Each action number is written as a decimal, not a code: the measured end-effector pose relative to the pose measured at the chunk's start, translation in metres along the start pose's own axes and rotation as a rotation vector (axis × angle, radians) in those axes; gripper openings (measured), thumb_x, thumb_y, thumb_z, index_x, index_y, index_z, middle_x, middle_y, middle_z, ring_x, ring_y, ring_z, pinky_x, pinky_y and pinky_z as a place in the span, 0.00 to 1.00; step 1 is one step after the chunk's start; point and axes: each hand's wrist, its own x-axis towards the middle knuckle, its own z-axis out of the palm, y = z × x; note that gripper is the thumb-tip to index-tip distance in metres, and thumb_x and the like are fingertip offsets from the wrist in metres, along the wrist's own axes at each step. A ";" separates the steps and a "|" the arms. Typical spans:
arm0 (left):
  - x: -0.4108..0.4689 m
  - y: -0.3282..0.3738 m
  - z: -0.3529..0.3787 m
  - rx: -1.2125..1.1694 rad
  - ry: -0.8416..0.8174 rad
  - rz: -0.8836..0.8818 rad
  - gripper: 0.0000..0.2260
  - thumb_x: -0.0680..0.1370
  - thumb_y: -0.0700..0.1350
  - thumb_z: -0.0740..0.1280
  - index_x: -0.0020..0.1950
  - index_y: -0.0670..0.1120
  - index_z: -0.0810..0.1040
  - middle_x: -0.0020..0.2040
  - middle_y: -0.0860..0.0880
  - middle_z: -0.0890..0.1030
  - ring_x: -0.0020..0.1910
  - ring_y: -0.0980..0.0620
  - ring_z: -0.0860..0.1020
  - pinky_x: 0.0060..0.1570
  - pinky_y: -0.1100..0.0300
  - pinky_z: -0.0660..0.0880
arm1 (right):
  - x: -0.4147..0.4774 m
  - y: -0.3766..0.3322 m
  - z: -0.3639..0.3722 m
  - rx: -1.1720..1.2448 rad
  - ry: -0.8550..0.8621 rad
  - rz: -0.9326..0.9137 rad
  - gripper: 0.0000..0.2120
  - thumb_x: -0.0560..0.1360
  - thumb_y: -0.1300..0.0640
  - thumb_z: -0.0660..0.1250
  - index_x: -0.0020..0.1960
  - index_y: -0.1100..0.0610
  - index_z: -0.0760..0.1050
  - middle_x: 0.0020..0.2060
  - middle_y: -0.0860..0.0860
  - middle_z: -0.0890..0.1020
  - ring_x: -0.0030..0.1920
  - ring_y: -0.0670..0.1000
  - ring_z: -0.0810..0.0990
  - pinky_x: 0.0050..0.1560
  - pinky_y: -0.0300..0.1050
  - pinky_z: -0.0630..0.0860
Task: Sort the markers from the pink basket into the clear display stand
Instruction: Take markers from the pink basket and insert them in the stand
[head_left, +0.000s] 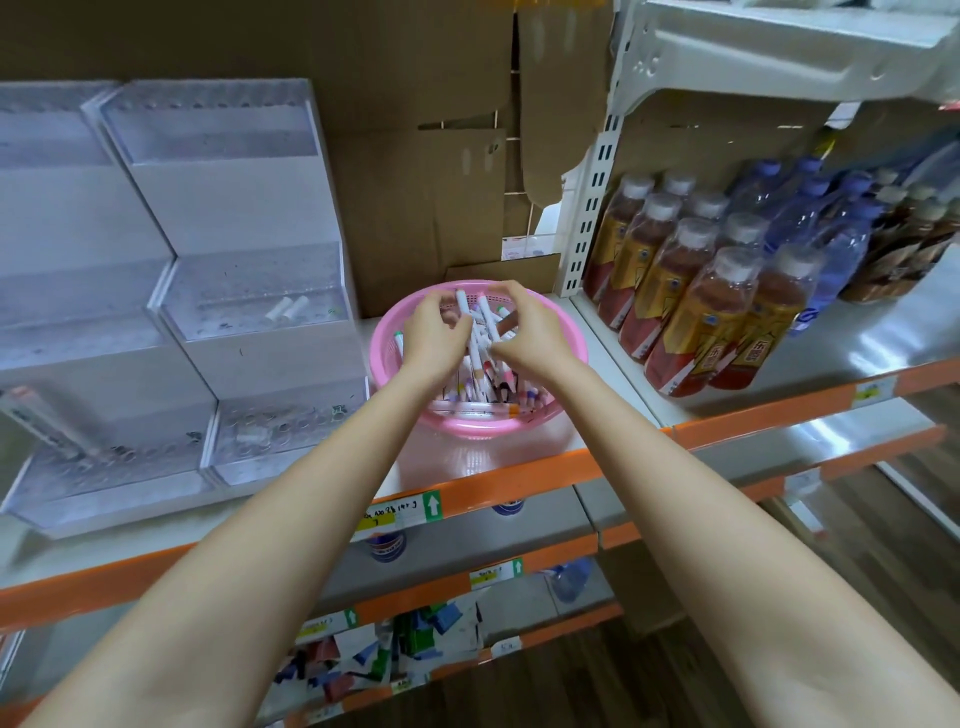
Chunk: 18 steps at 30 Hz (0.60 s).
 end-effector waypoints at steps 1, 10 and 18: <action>-0.001 0.002 -0.003 -0.024 0.014 0.027 0.15 0.76 0.36 0.63 0.63 0.44 0.73 0.47 0.50 0.77 0.46 0.52 0.77 0.49 0.51 0.79 | -0.003 -0.004 -0.003 0.002 0.008 -0.021 0.30 0.68 0.71 0.65 0.67 0.52 0.69 0.39 0.49 0.78 0.37 0.48 0.77 0.32 0.36 0.74; -0.033 0.021 -0.058 -0.048 0.116 0.236 0.19 0.74 0.37 0.67 0.63 0.50 0.76 0.47 0.53 0.79 0.48 0.53 0.79 0.47 0.48 0.80 | -0.030 -0.046 0.005 0.066 0.032 -0.184 0.32 0.67 0.70 0.66 0.66 0.47 0.70 0.42 0.51 0.81 0.42 0.51 0.81 0.40 0.49 0.81; -0.078 0.005 -0.140 -0.001 0.198 0.242 0.16 0.74 0.36 0.68 0.57 0.53 0.76 0.46 0.56 0.78 0.42 0.51 0.80 0.44 0.48 0.81 | -0.056 -0.098 0.057 0.133 0.021 -0.302 0.28 0.68 0.69 0.70 0.63 0.50 0.69 0.39 0.53 0.80 0.38 0.50 0.80 0.43 0.54 0.80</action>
